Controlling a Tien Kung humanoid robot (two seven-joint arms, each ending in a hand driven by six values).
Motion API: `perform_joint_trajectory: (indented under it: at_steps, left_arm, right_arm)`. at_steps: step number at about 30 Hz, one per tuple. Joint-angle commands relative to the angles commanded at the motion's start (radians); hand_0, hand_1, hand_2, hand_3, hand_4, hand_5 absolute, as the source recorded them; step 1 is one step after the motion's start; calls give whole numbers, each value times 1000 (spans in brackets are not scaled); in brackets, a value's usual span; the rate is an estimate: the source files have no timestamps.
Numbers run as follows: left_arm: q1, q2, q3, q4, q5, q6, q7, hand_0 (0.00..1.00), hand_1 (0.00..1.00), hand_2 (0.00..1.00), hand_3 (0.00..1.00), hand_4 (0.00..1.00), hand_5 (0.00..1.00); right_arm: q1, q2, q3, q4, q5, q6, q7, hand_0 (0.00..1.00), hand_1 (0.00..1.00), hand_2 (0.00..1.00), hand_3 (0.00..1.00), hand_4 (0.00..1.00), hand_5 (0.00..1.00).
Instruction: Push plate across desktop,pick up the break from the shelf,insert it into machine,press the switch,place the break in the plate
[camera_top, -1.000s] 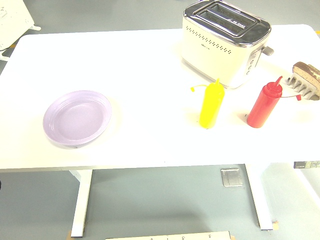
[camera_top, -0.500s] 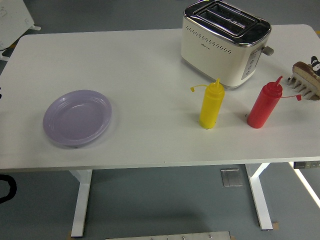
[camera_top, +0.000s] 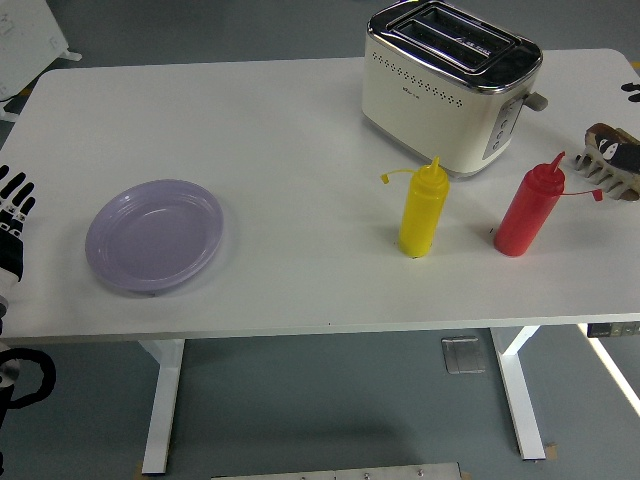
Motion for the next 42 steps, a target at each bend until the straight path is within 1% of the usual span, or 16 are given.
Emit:
perform_joint_trajectory:
  at_steps: [8, 9, 14, 15, 20, 21, 23, 32, 33, 39, 40, 42]
  left_arm:
    - [-5, -2, 6, 9, -13, -7, 3, 895, 777, 705, 698, 776, 998]
    - [-7, -3, 9, 11, -16, -8, 2, 882, 776, 705, 699, 771, 998]
    - [-14, -6, 23, 19, -35, -16, 1, 882, 776, 705, 699, 771, 998]
    - [-16, -7, 27, 21, -39, -18, 1, 860, 775, 703, 698, 770, 998]
    - [-25, -12, 48, 34, -58, -24, -2, 860, 775, 703, 698, 770, 998]
    - [-27, -13, 53, 36, -62, -25, -2, 845, 771, 702, 697, 770, 998]
    - [-32, -16, 65, 43, -69, -27, -3, 845, 771, 702, 697, 770, 998]
    - [-64, -34, 128, 80, -87, -33, -10, 835, 767, 697, 691, 769, 998]
    - [-66, -39, 136, 84, -88, -34, -10, 833, 765, 695, 691, 767, 998]
    - [-73, -59, 170, 92, -92, -33, -11, 833, 765, 695, 691, 767, 998]
    - [-75, -62, 177, 92, -92, -33, -11, 836, 764, 694, 690, 763, 998]
    - [-77, -65, 188, 92, -94, -33, -11, 836, 764, 694, 690, 763, 998]
  right_arm:
    - [4, 7, -11, -64, -21, 13, -9, 802, 763, 783, 800, 808, 235]
    - [5, 8, -13, -75, -20, 11, -9, 797, 760, 782, 803, 773, 192]
    - [15, 12, -25, -116, -12, -13, -4, 797, 760, 782, 803, 773, 192]
    - [17, 12, -28, -122, -10, -17, -3, 772, 730, 757, 784, 767, 196]
    - [27, 15, -43, -153, 0, -38, 2, 772, 730, 757, 784, 767, 196]
    - [29, 16, -46, -158, 2, -41, 3, 759, 706, 732, 768, 779, 205]
    - [32, 16, -51, -171, 6, -49, 7, 759, 706, 732, 768, 779, 205]
    - [46, 22, -62, -213, 14, -77, 21, 753, 702, 720, 758, 777, 203]
    - [49, 22, -64, -217, 15, -81, 22, 743, 688, 700, 734, 769, 205]
    - [57, 23, -71, -230, 22, -100, 25, 743, 688, 700, 734, 769, 205]
    - [58, 23, -72, -231, 23, -103, 26, 739, 679, 684, 708, 753, 208]
    - [60, 22, -74, -233, 25, -108, 28, 739, 679, 684, 708, 753, 208]
